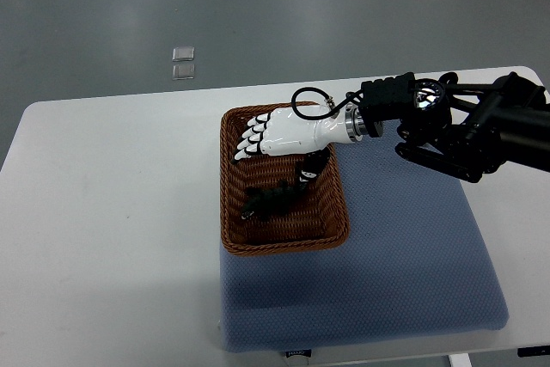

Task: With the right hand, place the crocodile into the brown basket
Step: 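Open the right hand, release the crocodile, and withdraw the hand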

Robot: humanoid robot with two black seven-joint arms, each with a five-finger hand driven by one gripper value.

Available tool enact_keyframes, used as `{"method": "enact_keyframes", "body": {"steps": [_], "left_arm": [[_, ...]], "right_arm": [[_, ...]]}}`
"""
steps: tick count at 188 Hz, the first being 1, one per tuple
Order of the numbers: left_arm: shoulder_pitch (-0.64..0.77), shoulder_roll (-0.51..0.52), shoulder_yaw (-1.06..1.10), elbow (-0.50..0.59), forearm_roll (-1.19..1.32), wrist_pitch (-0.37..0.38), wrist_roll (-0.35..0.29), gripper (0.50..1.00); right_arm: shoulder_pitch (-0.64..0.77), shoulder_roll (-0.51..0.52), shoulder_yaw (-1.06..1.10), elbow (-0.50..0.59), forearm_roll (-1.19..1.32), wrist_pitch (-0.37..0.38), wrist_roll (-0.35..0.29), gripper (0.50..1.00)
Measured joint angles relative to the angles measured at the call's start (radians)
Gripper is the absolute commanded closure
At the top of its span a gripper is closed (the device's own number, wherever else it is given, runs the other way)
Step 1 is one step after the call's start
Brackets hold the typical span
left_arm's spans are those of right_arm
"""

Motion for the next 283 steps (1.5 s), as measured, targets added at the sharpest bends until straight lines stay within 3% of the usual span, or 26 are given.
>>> {"method": "enact_keyframes", "body": {"steps": [21, 73, 141, 163, 191, 228, 250, 283], "left_arm": [[0.000, 0.000, 0.000, 0.000, 0.000, 0.000, 0.000, 0.500], [0.000, 0.000, 0.000, 0.000, 0.000, 0.000, 0.000, 0.500], [0.000, 0.000, 0.000, 0.000, 0.000, 0.000, 0.000, 0.500], [0.000, 0.000, 0.000, 0.000, 0.000, -0.001, 0.000, 0.500], [0.000, 0.000, 0.000, 0.000, 0.000, 0.000, 0.000, 0.500], [0.000, 0.000, 0.000, 0.000, 0.000, 0.000, 0.000, 0.500], [0.000, 0.000, 0.000, 0.000, 0.000, 0.000, 0.000, 0.500], [0.000, 0.000, 0.000, 0.000, 0.000, 0.000, 0.000, 0.500]], "right_arm": [[0.001, -0.039, 0.066, 0.013, 0.098, 0.045, -0.001, 0.570], [-0.057, -0.138, 0.240, 0.007, 0.645, 0.371, -0.106, 0.570], [-0.150, -0.248, 0.249, -0.044, 1.339, 0.566, -0.167, 0.570], [-0.208, -0.254, 0.249, -0.112, 1.555, 0.632, -0.230, 0.570], [-0.269, -0.255, 0.249, -0.170, 1.826, 0.684, -0.351, 0.570], [-0.315, -0.247, 0.246, -0.192, 2.112, 0.682, -0.545, 0.568], [-0.322, -0.245, 0.246, -0.193, 2.163, 0.682, -0.574, 0.568], [-0.334, -0.240, 0.246, -0.193, 2.169, 0.680, -0.564, 0.568]]}}
